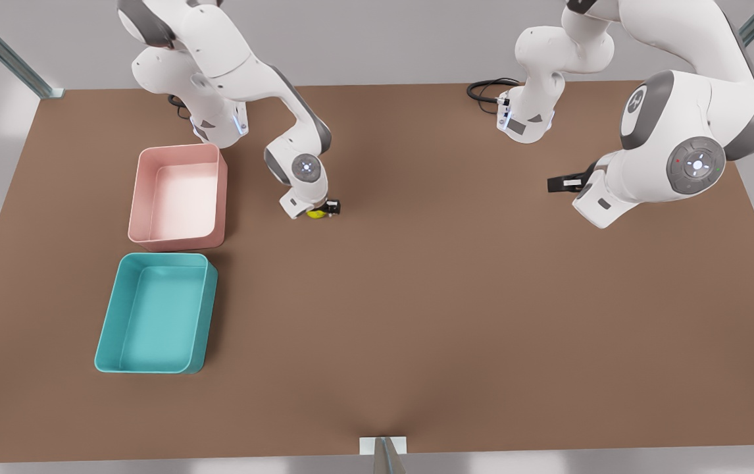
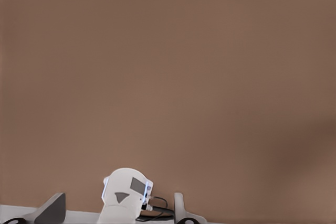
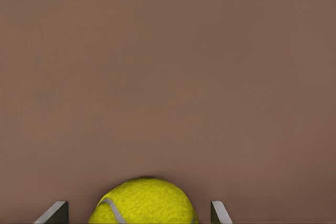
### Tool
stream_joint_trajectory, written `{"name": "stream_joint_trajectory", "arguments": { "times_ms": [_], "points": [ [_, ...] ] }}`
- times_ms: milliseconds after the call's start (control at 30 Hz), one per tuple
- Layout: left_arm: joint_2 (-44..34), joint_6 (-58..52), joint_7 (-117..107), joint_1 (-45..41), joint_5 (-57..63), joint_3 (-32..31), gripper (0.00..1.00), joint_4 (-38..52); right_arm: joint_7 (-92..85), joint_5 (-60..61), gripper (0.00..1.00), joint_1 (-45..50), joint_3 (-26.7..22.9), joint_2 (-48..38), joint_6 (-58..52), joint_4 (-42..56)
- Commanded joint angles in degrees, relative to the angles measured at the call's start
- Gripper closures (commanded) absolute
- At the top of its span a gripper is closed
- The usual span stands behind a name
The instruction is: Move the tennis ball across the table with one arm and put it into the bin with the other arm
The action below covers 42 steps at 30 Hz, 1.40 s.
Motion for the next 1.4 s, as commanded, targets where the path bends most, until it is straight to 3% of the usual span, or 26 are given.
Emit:
{"name": "stream_joint_trajectory", "arguments": {
  "times_ms": [0, 133, 233, 300, 400, 500, 667, 767, 833, 867, 900, 1100, 1133, 1167, 1200, 1233, 1300, 1367],
  "points": [
    [-0.08, -0.2, -3.44, 0.0, 0.02, -0.04, 0.0, 0.02, 3.93, 0.06, 0.0, 0.44, 0.0, 0.45, 1.05, -0.03],
    [0.01, -0.29, -3.44, 0.0, 0.02, -0.04, 0.0, 0.02, 4.02, -0.03, 0.0, 0.8, 0.0, 1.16, 1.4, -0.2],
    [0.01, -0.2, -3.44, 0.0, 0.02, -0.04, 0.0, 0.02, 3.85, -0.03, 0.42, 0.71, 0.0, 0.9, 1.84, -0.73],
    [0.1, -0.12, -3.53, 0.0, 0.02, -0.04, 0.0, 0.02, 3.23, -0.12, 0.45, -0.08, -0.09, 0.28, 1.84, -1.0],
    [0.28, -0.12, -5.55, -0.09, 0.02, -0.04, 0.0, 0.02, -1.24, -0.21, 0.45, -4.65, -0.17, -2.62, -0.61, 0.85],
    [0.45, -0.2, -5.55, -0.18, 0.02, -0.13, 0.0, 0.02, -22.76, -2.22, 0.45, -15.1, -0.61, -3.32, -13.88, 10.42],
    [0.54, -0.2, -6.52, -0.27, -0.07, -0.92, 0.0, 0.02, -58.54, -22.97, 0.45, -35.14, -0.7, -1.92, -18.9, 21.06],
    [0.54, -0.38, -8.01, -0.18, -0.15, -1.88, 0.0, 0.02, -77.45, -26.31, 0.45, -44.9, -1.05, -1.74, -18.99, 25.81],
    [0.54, -0.38, -8.01, -0.18, -0.15, -1.89, 0.0, 0.02, -78.95, -26.31, 0.43, -45.52, -3.16, 0.19, -18.99, 26.69],
    [0.54, -0.38, -8.01, -0.18, -0.15, -1.89, 0.0, 0.02, -78.16, -26.22, 0.26, -45.7, -3.34, 0.8, -18.99, 26.69],
    [0.54, -0.38, -8.01, -0.27, -0.15, -1.89, 0.0, 0.02, -76.84, -25.7, 0.0, -45.79, -3.34, 1.86, -18.99, 26.69],
    [1.07, 1.64, -7.75, 0.35, 0.2, -1.8, 0.0, 0.37, -76.75, -21.31, 0.0, -45.08, -3.07, 2.65, -21.7, 28.18],
    [1.07, 1.64, -7.75, 0.44, 0.2, -1.71, 0.0, 0.37, -72.9, -12.87, 0.0, -43.5, -2.99, 5.64, -36.45, 36.95],
    [1.07, 1.64, -7.66, 0.44, 0.02, -1.71, 0.0, 0.37, -58.31, -10.06, 0.0, -42.01, -2.9, 10.21, -56.84, 49.35],
    [1.15, 1.73, -7.58, 0.52, 0.11, -1.71, 0.0, 0.37, -53.54, -10.23, 0.0, -39.11, -2.99, 10.39, -67.23, 56.74],
    [1.15, 1.64, -7.58, 0.52, 0.02, -1.71, 0.0, 0.37, -53.11, -11.54, 0.0, -38.31, -3.51, 7.4, -72.86, 60.0],
    [1.15, 1.73, -7.58, 0.52, 0.02, -1.71, 0.0, 0.37, -52.49, -15.24, 0.0, -38.31, -2.81, -3.75, -72.87, 59.74],
    [1.15, 1.64, -7.58, 0.44, -0.24, -1.71, 0.0, 0.37, -52.4, -14.45, 0.0, -38.23, -2.72, -8.06, -72.25, 57.19]
  ]
}}
